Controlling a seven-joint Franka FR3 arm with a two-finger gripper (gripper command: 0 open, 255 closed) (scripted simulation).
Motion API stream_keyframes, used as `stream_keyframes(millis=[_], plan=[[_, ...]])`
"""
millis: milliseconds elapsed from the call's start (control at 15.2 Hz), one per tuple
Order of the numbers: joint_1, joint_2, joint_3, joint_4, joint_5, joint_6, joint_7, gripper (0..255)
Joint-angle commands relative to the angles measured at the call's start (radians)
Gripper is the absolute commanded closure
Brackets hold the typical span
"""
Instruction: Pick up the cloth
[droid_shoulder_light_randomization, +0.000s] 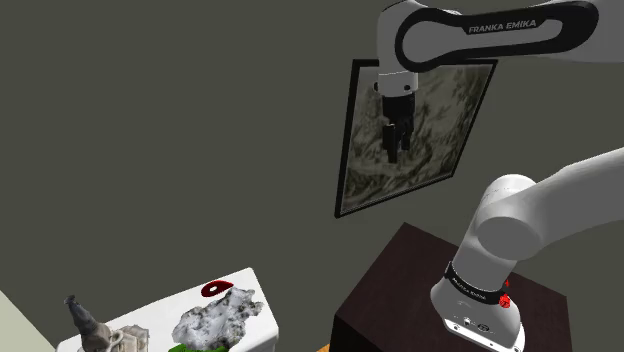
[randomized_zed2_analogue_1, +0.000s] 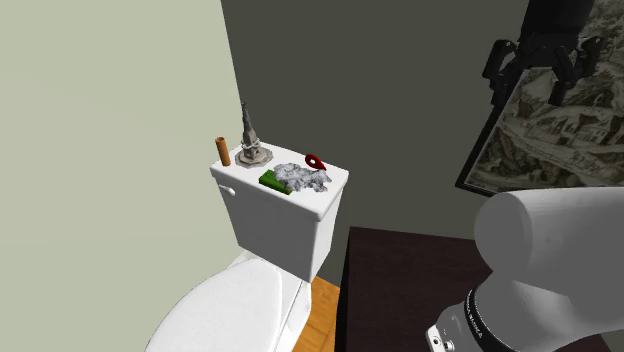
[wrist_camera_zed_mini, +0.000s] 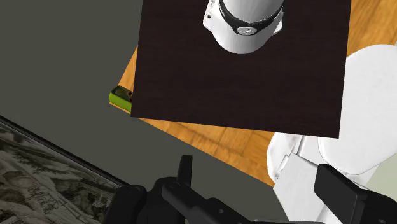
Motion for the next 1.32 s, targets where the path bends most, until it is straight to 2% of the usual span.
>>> stream_keyframes(millis=[0,660,1254], plan=[[0.000,0.000,0.000,0.000,0.000,0.000,0.000,0],[0.100,0.065,0.068,-0.245,0.087,0.436,0.009,0],[0.192,0.304,0.151,-0.341,0.153,0.889,0.016,0]])
